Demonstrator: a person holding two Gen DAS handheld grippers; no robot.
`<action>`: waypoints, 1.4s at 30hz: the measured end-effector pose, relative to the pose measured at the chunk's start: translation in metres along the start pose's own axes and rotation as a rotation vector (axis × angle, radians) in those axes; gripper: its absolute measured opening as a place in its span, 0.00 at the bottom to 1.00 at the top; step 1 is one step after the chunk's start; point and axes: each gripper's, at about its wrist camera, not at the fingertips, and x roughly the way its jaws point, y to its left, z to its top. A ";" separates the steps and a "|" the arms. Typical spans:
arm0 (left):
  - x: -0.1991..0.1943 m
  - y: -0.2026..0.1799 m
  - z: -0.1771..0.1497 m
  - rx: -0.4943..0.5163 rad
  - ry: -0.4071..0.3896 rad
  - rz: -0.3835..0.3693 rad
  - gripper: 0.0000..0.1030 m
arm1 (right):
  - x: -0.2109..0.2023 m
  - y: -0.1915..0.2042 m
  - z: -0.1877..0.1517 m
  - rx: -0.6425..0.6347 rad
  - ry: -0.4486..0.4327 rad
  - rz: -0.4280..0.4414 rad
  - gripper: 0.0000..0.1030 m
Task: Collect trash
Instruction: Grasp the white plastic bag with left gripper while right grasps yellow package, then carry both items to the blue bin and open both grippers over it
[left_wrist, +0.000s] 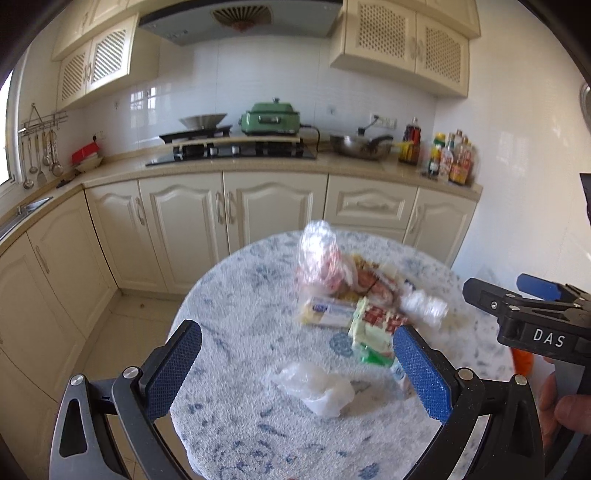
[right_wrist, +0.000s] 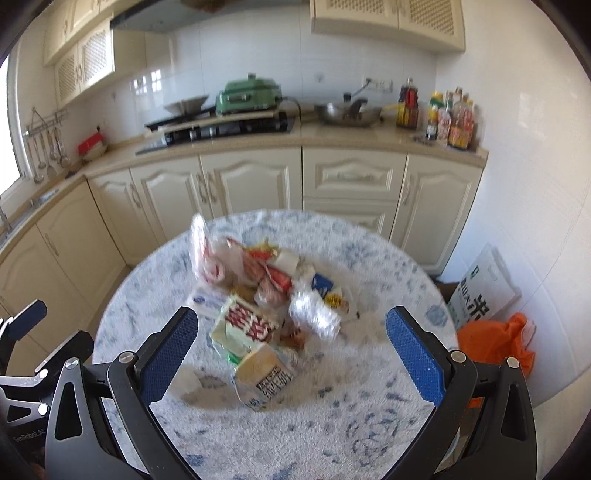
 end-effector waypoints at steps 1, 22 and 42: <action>0.009 -0.001 -0.002 0.008 0.021 0.000 0.99 | 0.011 -0.001 -0.005 -0.002 0.029 0.003 1.00; 0.158 -0.010 -0.037 0.045 0.285 -0.145 0.65 | 0.118 0.006 -0.057 0.020 0.324 0.120 0.72; 0.133 -0.025 -0.037 -0.005 0.262 -0.228 0.35 | 0.087 -0.054 -0.080 0.166 0.251 0.200 0.26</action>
